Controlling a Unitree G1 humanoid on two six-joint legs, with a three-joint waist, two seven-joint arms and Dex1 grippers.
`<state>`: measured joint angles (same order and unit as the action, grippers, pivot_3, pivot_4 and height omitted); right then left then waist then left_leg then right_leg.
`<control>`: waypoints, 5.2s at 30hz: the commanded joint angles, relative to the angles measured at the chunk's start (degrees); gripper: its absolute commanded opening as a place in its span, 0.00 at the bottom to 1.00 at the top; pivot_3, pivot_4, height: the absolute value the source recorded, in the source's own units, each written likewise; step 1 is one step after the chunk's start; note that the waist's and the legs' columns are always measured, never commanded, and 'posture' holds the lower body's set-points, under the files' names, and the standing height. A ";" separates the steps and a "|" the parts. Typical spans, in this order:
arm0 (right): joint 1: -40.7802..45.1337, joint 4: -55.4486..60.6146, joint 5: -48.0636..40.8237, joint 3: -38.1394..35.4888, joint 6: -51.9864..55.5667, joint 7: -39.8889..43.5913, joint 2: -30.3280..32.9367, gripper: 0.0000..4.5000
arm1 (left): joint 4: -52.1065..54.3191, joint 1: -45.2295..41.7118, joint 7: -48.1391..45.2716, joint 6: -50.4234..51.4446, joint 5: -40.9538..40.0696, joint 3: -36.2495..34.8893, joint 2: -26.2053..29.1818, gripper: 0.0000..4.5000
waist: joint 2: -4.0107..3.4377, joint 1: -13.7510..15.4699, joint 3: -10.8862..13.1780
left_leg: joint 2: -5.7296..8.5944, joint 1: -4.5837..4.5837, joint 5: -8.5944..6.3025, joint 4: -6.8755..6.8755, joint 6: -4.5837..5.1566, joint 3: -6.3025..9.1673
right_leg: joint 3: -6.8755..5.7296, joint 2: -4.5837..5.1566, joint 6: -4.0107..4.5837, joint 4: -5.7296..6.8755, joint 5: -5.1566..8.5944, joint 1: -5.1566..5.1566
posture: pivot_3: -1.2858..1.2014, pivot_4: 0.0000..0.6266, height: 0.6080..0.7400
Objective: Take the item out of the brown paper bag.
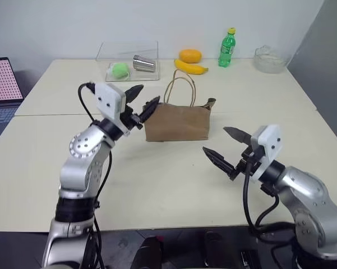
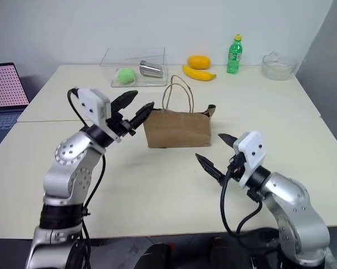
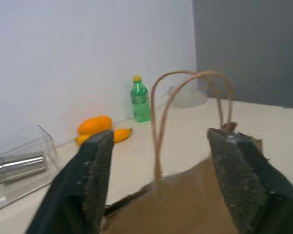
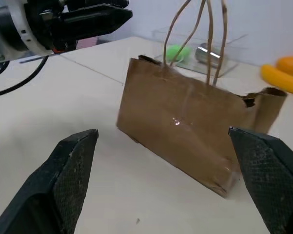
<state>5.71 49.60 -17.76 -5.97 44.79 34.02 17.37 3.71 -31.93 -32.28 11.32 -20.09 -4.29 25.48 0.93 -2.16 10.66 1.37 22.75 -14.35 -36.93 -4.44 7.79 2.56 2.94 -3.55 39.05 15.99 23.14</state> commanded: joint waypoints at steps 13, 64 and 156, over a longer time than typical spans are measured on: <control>-10.13 9.32 1.12 4.84 -7.64 -11.68 0.54 1.00 | -70.38 -40.05 -8.12 -27.26 27.93 14.80 3.38 0.00 | 0.12 0.05 0.00 | 0.10 0.08 -0.02 0.04 0.02 0.10 | -0.01 -0.04 -0.02 -0.06 0.00 0.00 | 0.52 0.24 1.00; -23.29 10.40 -21.26 8.74 -11.41 -15.44 26.67 1.00 | -3.68 7.57 -48.34 -35.92 10.83 14.90 14.95 0.66 | 0.14 -0.59 -0.01 | -0.09 -0.66 -0.04 0.05 0.13 0.11 | 0.02 -0.10 0.00 -0.15 0.02 -0.83 | 0.52 0.24 1.00; -4.72 -5.33 1.58 25.09 -5.14 -1.59 15.96 0.01 | -3.43 -2.68 -34.08 -19.30 8.50 18.08 4.32 0.00 | 0.22 0.14 -0.04 | -0.08 -0.79 -0.08 0.08 0.14 0.17 | -0.01 -0.11 -0.04 -0.19 0.06 -0.93 | 0.52 0.24 1.00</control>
<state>0.82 41.34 -14.34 21.20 39.70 31.71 33.80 -2.11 -34.24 -66.81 -7.04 -10.93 15.32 29.51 1.15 -2.02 10.62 1.29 21.97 -14.43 -36.85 -4.30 7.96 2.54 2.82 -3.59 38.86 16.04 22.22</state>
